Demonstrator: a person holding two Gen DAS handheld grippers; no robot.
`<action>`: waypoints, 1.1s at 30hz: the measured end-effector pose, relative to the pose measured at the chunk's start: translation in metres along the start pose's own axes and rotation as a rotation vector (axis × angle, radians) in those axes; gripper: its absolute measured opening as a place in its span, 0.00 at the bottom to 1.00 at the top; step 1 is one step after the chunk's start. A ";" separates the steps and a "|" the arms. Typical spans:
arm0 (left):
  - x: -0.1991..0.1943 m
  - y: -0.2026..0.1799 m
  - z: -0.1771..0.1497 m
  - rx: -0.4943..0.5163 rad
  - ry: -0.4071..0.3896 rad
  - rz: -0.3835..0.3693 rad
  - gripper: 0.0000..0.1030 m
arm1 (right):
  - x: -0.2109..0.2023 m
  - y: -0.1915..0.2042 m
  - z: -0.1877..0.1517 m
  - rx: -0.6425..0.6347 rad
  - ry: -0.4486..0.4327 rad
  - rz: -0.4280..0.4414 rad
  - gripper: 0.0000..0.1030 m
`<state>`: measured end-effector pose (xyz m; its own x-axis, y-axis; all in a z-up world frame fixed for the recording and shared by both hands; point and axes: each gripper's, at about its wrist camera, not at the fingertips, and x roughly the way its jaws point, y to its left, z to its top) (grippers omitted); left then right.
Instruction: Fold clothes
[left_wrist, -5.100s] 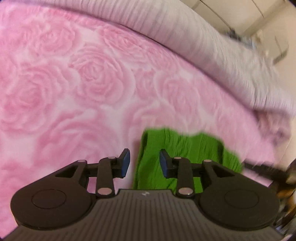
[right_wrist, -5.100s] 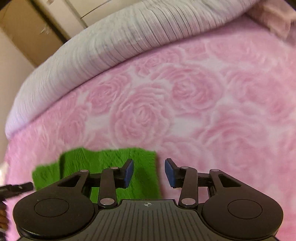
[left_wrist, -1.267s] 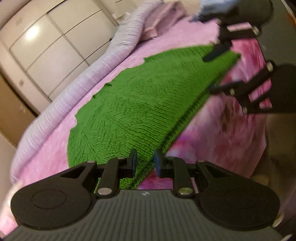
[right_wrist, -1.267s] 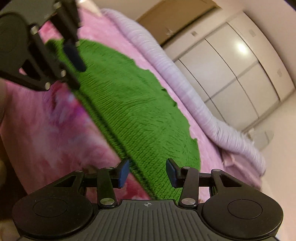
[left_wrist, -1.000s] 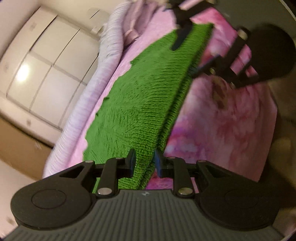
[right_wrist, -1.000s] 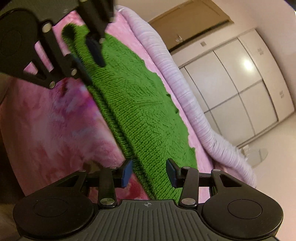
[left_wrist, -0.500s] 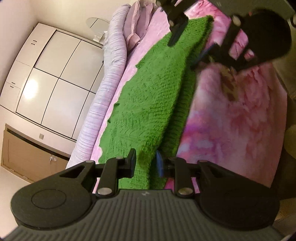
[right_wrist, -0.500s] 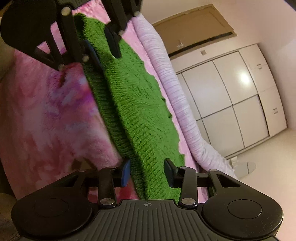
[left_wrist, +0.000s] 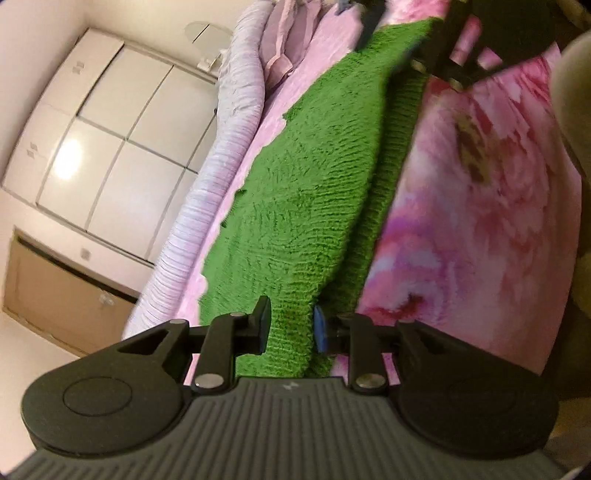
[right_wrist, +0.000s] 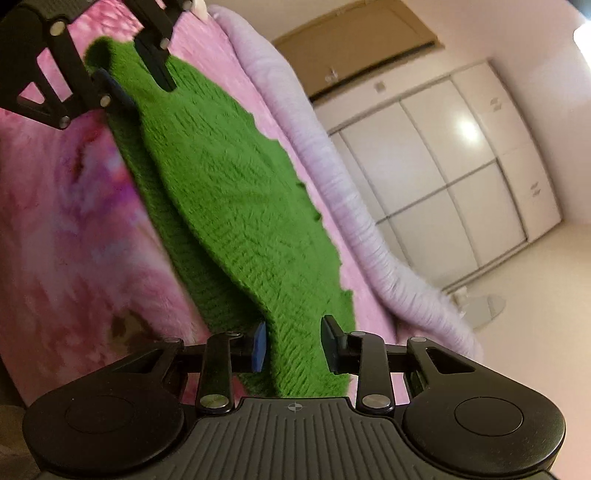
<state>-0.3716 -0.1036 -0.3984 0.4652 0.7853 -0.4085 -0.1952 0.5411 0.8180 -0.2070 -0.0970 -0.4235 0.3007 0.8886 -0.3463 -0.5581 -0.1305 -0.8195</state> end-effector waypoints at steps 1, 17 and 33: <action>-0.001 0.002 -0.001 -0.014 -0.002 -0.010 0.04 | 0.003 -0.001 -0.001 0.007 0.010 0.027 0.04; -0.030 -0.007 -0.020 0.066 -0.039 -0.098 0.00 | -0.040 -0.012 -0.015 0.064 0.079 0.181 0.00; -0.021 0.120 -0.038 -0.892 0.044 -0.300 0.06 | -0.049 -0.111 -0.028 0.933 0.105 0.352 0.40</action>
<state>-0.4372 -0.0438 -0.3073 0.5735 0.5767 -0.5818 -0.6703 0.7387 0.0715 -0.1382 -0.1388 -0.3284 0.0429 0.8166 -0.5756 -0.9983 0.0581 0.0080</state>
